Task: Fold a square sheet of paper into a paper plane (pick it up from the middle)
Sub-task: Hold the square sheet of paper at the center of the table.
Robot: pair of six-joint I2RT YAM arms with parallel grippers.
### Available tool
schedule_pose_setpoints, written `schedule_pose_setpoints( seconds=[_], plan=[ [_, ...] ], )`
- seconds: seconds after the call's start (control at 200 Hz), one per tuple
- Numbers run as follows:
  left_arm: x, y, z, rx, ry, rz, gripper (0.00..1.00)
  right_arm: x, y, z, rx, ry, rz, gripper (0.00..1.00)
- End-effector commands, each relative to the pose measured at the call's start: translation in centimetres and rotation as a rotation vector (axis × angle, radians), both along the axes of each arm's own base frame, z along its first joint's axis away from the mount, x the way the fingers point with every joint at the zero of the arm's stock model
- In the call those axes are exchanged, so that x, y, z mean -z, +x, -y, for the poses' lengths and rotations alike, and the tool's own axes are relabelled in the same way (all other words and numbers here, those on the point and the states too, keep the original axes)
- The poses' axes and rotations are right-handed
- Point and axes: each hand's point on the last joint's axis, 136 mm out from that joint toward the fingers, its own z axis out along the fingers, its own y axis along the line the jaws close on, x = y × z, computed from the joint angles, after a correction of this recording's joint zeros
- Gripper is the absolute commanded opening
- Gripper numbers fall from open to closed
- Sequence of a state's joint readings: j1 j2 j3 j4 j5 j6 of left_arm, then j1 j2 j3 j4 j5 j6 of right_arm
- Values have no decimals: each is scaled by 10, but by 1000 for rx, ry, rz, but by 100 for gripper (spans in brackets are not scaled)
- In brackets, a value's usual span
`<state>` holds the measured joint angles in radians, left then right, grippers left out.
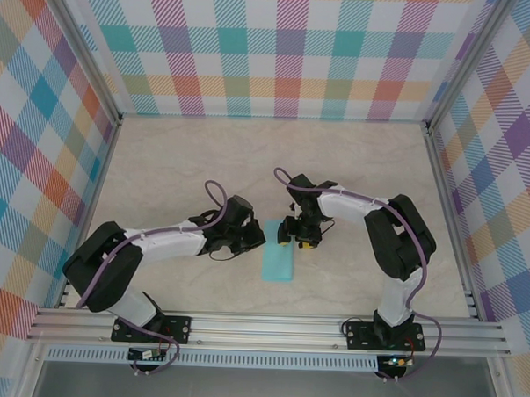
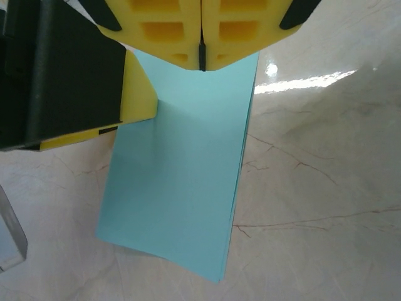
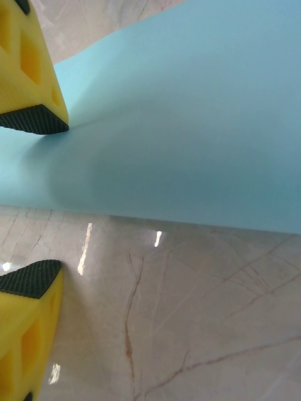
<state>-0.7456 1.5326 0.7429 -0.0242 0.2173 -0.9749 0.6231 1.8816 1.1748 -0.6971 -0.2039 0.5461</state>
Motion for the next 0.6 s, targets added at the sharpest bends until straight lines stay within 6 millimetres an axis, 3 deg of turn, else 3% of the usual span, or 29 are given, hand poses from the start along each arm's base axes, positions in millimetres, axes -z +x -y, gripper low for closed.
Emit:
schedule_pose_setpoints(
  seconds=[0.0,0.23,0.595],
  plan=[
    [-4,4,18,17,-70,-3,0,50,-18,41,10,-212,-64,62],
    [8,6,28,26,-91,-32,0,50,-18,40,9,-209,-66,62],
    [45,-5,15,15,-18,-94,0,48,-19,37,12,-185,-62,63]
  ],
)
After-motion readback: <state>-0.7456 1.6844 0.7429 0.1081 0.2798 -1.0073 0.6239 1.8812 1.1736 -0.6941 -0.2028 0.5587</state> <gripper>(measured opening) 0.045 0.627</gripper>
